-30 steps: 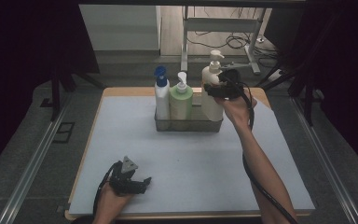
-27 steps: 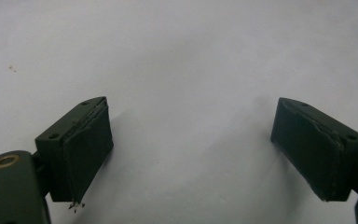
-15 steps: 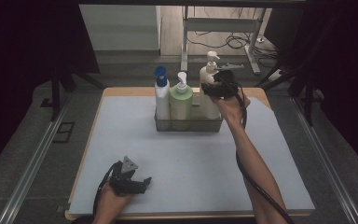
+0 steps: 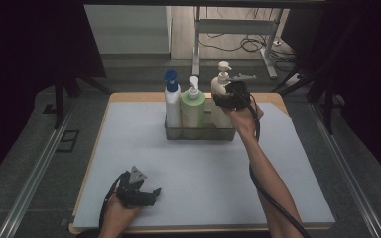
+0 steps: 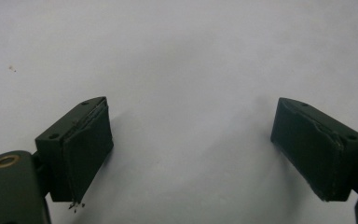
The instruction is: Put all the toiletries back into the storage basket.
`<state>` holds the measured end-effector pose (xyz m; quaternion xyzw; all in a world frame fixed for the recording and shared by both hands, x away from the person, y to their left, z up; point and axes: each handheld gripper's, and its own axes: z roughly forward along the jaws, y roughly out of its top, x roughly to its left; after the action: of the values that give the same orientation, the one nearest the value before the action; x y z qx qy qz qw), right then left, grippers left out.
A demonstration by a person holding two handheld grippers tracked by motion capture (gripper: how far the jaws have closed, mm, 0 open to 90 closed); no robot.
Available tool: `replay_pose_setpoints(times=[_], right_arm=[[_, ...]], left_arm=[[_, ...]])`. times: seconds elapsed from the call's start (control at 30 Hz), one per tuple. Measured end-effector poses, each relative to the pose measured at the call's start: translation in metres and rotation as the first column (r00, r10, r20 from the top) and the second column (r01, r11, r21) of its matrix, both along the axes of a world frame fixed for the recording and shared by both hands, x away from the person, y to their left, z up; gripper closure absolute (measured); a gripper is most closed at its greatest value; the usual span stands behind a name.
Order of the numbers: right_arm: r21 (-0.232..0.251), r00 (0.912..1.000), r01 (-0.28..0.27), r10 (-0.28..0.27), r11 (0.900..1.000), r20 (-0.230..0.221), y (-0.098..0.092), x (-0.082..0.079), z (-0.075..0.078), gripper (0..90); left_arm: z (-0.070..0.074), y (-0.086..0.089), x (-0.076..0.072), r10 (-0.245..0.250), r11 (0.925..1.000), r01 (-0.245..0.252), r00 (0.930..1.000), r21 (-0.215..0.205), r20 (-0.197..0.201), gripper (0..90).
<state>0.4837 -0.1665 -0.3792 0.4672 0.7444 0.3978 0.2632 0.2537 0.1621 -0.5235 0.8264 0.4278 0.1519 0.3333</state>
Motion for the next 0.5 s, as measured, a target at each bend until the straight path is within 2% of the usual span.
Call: replay_pose_setpoints(times=[0.5], right_arm=[[-0.015, 0.9995, -0.005, 0.004, 1.0, -0.031, -0.004, -0.004, -0.016, 37.0]], left_arm=[[0.0, 0.0, 0.0, -0.004, 1.0, 0.004, 1.0, 0.003, 0.001, 12.1]])
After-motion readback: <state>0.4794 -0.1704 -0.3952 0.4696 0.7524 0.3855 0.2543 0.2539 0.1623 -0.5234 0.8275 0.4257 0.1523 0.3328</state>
